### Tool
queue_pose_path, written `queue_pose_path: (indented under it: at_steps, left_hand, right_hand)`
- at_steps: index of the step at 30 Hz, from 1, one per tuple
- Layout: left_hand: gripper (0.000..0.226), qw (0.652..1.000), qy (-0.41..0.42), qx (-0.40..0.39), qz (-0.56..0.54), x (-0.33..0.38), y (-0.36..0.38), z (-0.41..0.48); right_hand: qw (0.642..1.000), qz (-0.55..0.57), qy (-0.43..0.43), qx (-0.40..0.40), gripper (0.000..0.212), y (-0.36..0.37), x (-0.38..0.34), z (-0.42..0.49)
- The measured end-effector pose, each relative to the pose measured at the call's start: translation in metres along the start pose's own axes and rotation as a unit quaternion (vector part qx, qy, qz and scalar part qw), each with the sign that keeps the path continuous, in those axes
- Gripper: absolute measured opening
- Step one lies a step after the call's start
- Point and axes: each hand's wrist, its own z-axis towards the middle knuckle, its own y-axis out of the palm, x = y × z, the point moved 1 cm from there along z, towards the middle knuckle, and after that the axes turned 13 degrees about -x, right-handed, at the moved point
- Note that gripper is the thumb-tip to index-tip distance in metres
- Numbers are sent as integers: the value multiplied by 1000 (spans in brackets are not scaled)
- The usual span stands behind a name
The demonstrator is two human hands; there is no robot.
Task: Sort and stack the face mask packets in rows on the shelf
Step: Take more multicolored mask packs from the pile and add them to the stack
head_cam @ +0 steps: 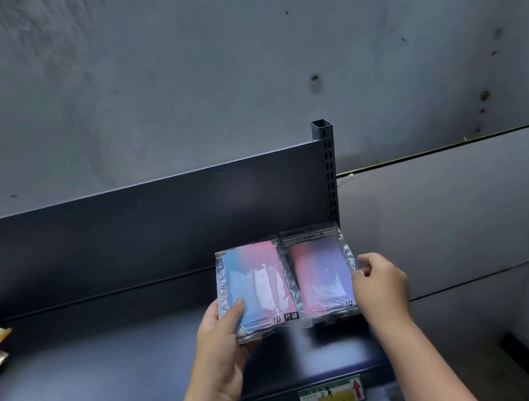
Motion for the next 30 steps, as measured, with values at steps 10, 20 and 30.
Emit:
queue_pose_path:
  at_steps: [10,20,30]
  left_hand:
    - [26,999,10,-34,26,-11,28,8]
    - [24,988,25,7,151,-26,88,35]
    - [39,954,-46,-90,284,-40,84,46]
  right_hand:
    - [996,-32,-78,-7,24,4,-15,-9]
    - [979,121,-100,-134,46,-16,-19,-9]
    - [988,16,-89,-124,27,-4,-4,-9]
